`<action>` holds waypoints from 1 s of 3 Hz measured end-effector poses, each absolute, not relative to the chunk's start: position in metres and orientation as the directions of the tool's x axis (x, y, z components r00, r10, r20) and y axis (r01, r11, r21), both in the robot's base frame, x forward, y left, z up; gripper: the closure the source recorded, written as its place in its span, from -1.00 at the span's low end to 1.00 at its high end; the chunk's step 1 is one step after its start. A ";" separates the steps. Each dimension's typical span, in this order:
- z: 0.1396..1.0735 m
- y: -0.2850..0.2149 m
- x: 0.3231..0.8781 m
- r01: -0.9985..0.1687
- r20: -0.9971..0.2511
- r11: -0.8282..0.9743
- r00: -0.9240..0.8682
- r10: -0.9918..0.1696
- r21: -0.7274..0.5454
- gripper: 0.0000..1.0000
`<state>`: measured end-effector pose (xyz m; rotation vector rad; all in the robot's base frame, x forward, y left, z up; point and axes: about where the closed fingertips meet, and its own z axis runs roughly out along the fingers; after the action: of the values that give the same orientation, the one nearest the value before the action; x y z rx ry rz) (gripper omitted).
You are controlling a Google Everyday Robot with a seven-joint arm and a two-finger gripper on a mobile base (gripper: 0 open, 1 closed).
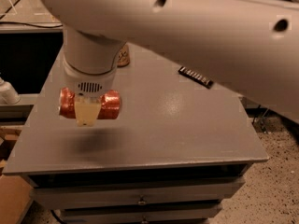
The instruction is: Knock coke can over
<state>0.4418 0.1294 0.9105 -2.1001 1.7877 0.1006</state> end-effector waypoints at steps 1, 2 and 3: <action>0.898 0.124 0.462 -0.948 -0.131 -0.174 0.214 -0.968 -0.265 1.00; 0.891 0.123 0.485 -0.936 -0.018 -0.229 0.243 -0.970 -0.266 1.00; 0.881 0.124 0.501 -0.935 0.019 -0.258 0.261 -0.965 -0.245 1.00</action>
Offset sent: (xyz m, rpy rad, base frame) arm 0.0721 -0.0076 -0.0284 -0.4012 -0.0997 0.0808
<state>0.5011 0.1239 0.8814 -2.3427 1.7880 -0.2451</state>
